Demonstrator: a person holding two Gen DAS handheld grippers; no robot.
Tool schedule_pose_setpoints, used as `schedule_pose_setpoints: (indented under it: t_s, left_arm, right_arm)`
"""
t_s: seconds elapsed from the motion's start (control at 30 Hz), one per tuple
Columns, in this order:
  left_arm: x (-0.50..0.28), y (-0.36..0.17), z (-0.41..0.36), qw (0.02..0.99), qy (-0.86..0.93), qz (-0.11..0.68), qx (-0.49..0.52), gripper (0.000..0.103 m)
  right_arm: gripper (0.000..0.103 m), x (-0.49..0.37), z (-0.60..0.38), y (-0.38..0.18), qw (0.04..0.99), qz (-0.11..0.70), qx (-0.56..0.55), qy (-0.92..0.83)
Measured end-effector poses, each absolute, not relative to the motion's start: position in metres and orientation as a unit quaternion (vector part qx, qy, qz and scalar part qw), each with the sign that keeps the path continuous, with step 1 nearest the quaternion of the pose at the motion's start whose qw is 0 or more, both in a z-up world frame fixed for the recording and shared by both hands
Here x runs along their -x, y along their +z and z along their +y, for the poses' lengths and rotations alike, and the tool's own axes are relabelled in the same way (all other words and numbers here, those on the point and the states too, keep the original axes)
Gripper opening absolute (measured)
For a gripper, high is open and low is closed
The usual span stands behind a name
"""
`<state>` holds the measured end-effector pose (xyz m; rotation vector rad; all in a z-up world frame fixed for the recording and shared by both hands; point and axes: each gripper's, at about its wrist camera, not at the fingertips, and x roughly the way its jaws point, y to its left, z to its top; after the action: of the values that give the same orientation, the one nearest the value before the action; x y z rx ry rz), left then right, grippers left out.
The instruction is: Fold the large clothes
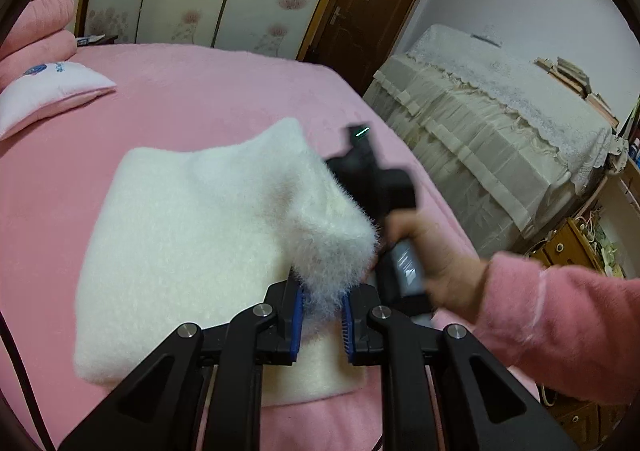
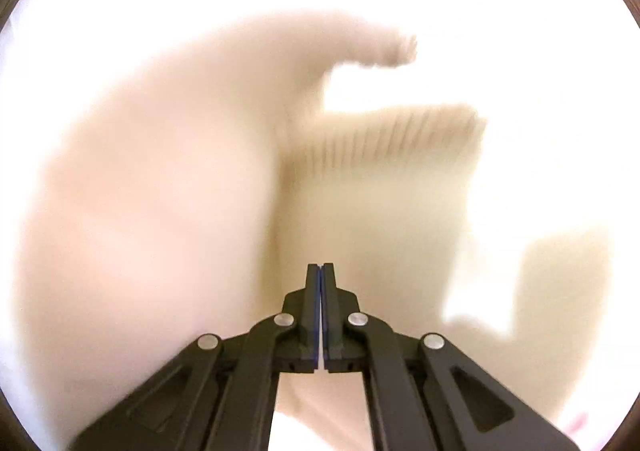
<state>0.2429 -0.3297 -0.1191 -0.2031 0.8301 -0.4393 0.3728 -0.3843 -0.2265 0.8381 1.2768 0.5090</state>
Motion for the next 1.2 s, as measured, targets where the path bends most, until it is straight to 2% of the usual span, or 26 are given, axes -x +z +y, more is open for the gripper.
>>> schedule_pose_setpoints:
  t_s: [0.07, 0.2, 0.23, 0.33, 0.47, 0.5, 0.53, 0.57, 0.6, 0.63, 0.7, 0.77, 0.83, 0.9, 0.93, 1.0, 1.1, 1.2]
  left_arm:
    - [-0.250, -0.132, -0.338, 0.880, -0.207, 0.416, 0.101, 0.013]
    - [-0.251, -0.172, -0.364, 0.859, -0.196, 0.459, 0.120, 0.013]
    - [-0.249, -0.185, -0.374, 0.854, -0.191, 0.472, 0.104, 0.013]
    - [-0.248, -0.225, -0.391, 0.821, -0.172, 0.540, 0.068, 0.013]
    - [-0.249, -0.231, -0.376, 0.808, -0.178, 0.549, 0.117, 0.013]
    - [-0.250, -0.229, -0.374, 0.806, -0.185, 0.549, 0.118, 0.013]
    - [-0.252, -0.227, -0.371, 0.806, -0.190, 0.548, 0.118, 0.013]
    - [-0.252, -0.225, -0.369, 0.806, -0.198, 0.546, 0.116, 0.013]
    - [-0.252, -0.224, -0.368, 0.805, -0.204, 0.545, 0.113, 0.013]
    - [-0.251, -0.223, -0.367, 0.804, -0.209, 0.546, 0.109, 0.013]
    - [-0.248, -0.217, -0.361, 0.805, -0.216, 0.541, 0.110, 0.013]
    - [-0.245, -0.210, -0.349, 0.806, -0.220, 0.534, 0.127, 0.013]
    - [-0.245, -0.208, -0.343, 0.801, -0.223, 0.534, 0.151, 0.013]
    - [-0.247, -0.209, -0.337, 0.794, -0.224, 0.539, 0.167, 0.013]
    - [-0.247, -0.208, -0.334, 0.792, -0.227, 0.541, 0.171, 0.013]
    - [-0.245, -0.204, -0.329, 0.791, -0.238, 0.536, 0.175, 0.013]
    - [-0.241, -0.196, -0.330, 0.782, -0.264, 0.535, 0.180, 0.013]
    - [-0.237, -0.206, -0.336, 0.767, -0.274, 0.554, 0.172, 0.013]
  right_arm:
    - [0.000, -0.377, -0.425, -0.207, 0.719, 0.540, -0.393, 0.190]
    - [0.000, -0.365, -0.474, -0.188, 0.735, 0.568, -0.338, 0.149]
    - [0.004, -0.360, -0.480, -0.187, 0.729, 0.569, -0.346, 0.157]
    - [0.005, -0.347, -0.487, -0.194, 0.705, 0.578, -0.373, 0.173]
    - [0.007, -0.353, -0.469, -0.206, 0.679, 0.616, -0.361, 0.171]
    - [0.010, -0.346, -0.467, -0.212, 0.670, 0.629, -0.355, 0.174]
    - [0.023, -0.344, -0.463, -0.215, 0.664, 0.637, -0.349, 0.177]
    - [0.039, -0.343, -0.473, -0.220, 0.661, 0.643, -0.342, 0.180]
    - [0.047, -0.340, -0.467, -0.224, 0.662, 0.649, -0.331, 0.177]
    - [0.051, -0.338, -0.466, -0.226, 0.664, 0.651, -0.324, 0.174]
    - [0.051, -0.342, -0.448, -0.228, 0.666, 0.655, -0.312, 0.169]
    - [0.057, -0.347, -0.434, -0.232, 0.665, 0.667, -0.295, 0.163]
    - [0.056, -0.353, -0.417, -0.235, 0.671, 0.670, -0.275, 0.161]
    - [0.036, -0.364, -0.402, -0.229, 0.684, 0.660, -0.273, 0.150]
    - [0.021, -0.364, -0.400, -0.227, 0.683, 0.657, -0.283, 0.146]
    - [0.018, -0.358, -0.399, -0.214, 0.700, 0.638, -0.290, 0.139]
    - [0.017, -0.344, -0.389, -0.181, 0.759, 0.604, -0.213, 0.118]
    - [0.017, -0.331, -0.402, -0.180, 0.763, 0.603, -0.219, 0.082]
